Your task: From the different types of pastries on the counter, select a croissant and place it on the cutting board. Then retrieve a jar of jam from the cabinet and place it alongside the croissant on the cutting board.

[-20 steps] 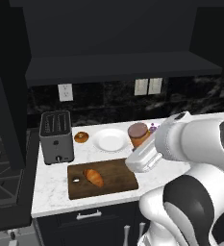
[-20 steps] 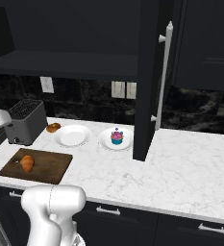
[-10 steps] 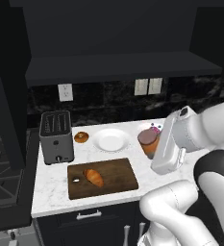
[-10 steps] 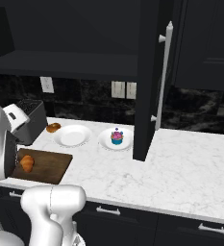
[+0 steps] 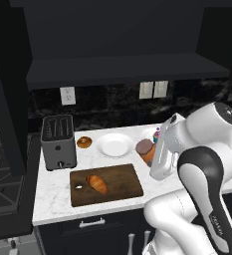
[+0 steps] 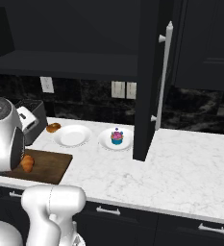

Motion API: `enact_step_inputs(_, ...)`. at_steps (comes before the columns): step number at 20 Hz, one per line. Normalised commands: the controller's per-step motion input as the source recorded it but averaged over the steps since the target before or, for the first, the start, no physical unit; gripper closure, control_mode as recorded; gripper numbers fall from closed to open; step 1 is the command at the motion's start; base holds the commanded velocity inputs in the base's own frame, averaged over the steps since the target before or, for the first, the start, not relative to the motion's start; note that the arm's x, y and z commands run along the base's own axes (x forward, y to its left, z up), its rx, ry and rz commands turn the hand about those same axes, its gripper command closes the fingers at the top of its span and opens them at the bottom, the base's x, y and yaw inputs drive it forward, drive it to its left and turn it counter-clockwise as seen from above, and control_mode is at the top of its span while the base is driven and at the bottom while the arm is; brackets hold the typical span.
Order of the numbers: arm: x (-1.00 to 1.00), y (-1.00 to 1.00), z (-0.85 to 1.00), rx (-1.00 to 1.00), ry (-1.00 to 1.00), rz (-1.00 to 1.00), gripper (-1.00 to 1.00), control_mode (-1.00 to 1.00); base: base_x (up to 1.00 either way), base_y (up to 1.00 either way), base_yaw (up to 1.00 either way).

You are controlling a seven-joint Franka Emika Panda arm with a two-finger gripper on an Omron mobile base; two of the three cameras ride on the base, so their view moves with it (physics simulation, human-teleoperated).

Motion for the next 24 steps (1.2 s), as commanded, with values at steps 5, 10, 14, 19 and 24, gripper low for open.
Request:
enact_step_inputs(5,0.1,-0.35,-0.79,0.14,-0.26,0.0,1.0,-1.0,0.0,0.0,0.0)
enact_step_inputs(10,0.31,-0.56,-1.0,0.39,-0.59,0.09,1.0,-1.0,0.0,0.0,0.0)
enact_step_inputs(14,0.06,-0.21,-0.09,0.07,-0.02,0.02,1.0,-1.0,0.0,0.0,0.0)
enact_step_inputs(19,0.69,-0.02,-0.98,0.11,-0.12,0.26,1.0,-1.0,0.0,0.0,0.0)
enact_step_inputs(24,0.82,0.0,-1.0,0.21,-0.22,0.57,1.0,-1.0,0.0,0.0,0.0)
